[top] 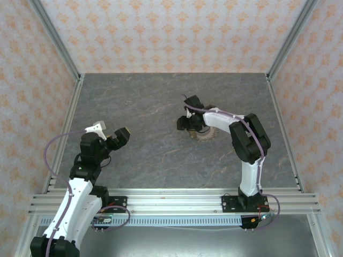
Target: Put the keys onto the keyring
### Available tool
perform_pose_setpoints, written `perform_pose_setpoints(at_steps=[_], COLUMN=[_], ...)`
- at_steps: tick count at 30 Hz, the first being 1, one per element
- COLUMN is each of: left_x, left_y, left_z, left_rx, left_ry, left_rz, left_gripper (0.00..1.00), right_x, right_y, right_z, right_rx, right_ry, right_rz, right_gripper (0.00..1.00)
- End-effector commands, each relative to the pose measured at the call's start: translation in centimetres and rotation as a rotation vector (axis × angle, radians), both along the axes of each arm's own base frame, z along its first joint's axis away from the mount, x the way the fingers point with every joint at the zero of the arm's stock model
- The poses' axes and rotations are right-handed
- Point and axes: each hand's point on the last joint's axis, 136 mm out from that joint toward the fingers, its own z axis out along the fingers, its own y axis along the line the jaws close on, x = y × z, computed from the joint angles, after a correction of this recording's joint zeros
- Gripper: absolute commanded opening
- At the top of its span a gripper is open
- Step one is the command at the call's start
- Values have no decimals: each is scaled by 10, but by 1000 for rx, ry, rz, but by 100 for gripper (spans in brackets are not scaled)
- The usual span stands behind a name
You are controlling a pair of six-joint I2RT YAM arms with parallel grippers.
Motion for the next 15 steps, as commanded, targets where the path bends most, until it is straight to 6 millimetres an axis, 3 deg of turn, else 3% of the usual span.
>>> perform_pose_setpoints(at_steps=[1, 11, 15], left_x=[-8, -11, -6], left_y=[-5, -5, -6], left_z=[-6, -11, -7], left_rx=[-27, -41, -49], left_ry=[38, 58, 55], left_rz=[-21, -18, -18], left_gripper=[100, 100, 100], right_x=[-37, -93, -105], right_y=[30, 104, 103], right_z=[-16, -15, -14], right_rx=[60, 327, 337], right_ry=[82, 58, 42], right_rz=[-3, -17, -17], right_gripper=[58, 55, 54])
